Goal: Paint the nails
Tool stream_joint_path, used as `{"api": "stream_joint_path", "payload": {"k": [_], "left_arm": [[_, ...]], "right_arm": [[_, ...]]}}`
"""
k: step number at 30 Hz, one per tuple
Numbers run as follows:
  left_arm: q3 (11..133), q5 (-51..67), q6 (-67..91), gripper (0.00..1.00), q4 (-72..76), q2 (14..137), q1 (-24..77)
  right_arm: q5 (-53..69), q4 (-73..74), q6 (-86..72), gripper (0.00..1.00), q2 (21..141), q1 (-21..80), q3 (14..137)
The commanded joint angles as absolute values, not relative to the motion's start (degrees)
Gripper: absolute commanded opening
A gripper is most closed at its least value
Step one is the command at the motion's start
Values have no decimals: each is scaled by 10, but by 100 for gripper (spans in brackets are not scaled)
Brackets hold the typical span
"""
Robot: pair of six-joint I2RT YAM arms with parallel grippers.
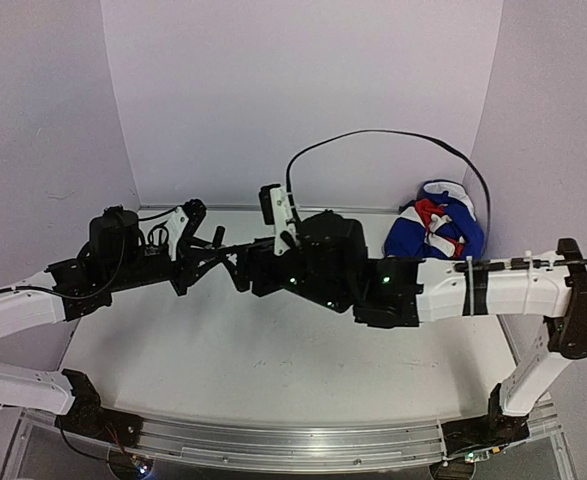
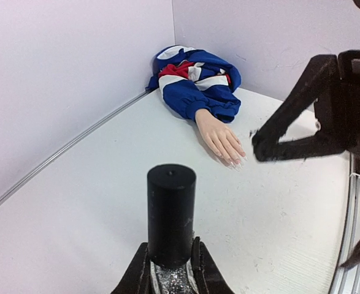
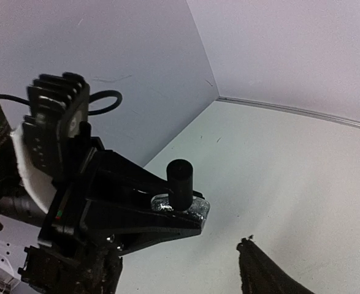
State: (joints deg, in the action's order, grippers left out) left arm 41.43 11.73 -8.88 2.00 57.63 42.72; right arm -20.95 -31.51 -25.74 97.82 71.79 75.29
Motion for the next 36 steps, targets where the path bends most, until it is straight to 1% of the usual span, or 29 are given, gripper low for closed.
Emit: {"api": "stream_joint_path", "payload": {"k": [1, 4, 6, 12, 14, 16, 18, 24, 29, 31, 32, 34, 36], "left_arm": [[437, 94, -76, 0, 57, 580, 426], [440, 120, -67, 0, 57, 584, 422], [445, 172, -58, 0, 56, 591, 420], [479, 432, -37, 0, 56, 637, 417], [491, 509, -27, 0, 57, 660, 416], [500, 554, -16, 0, 57, 678, 417], [504, 574, -10, 0, 57, 689, 417], [500, 587, -15, 0, 57, 685, 418], [502, 605, -16, 0, 58, 687, 421], [501, 605, -17, 0, 58, 685, 421], [500, 605, -17, 0, 57, 685, 423], [501, 603, -18, 0, 57, 683, 423], [500, 601, -19, 0, 57, 681, 423]], "right_arm": [[-96, -372, -242, 79, 874, 656, 694], [18, -394, -249, 87, 842, 609, 651], [87, -411, -250, 90, 829, 585, 630], [266, -471, -243, 90, 834, 564, 613], [307, -486, -244, 88, 849, 564, 619], [339, -493, -246, 83, 866, 564, 630], [363, -497, -247, 78, 886, 564, 644], [386, -503, -252, 64, 925, 564, 681], [403, -507, -255, 48, 948, 564, 701], [412, -510, -258, 37, 956, 564, 708], [417, -512, -261, 34, 959, 564, 710], [427, -520, -268, 30, 966, 565, 713], [433, -522, -270, 29, 971, 567, 715]]}}
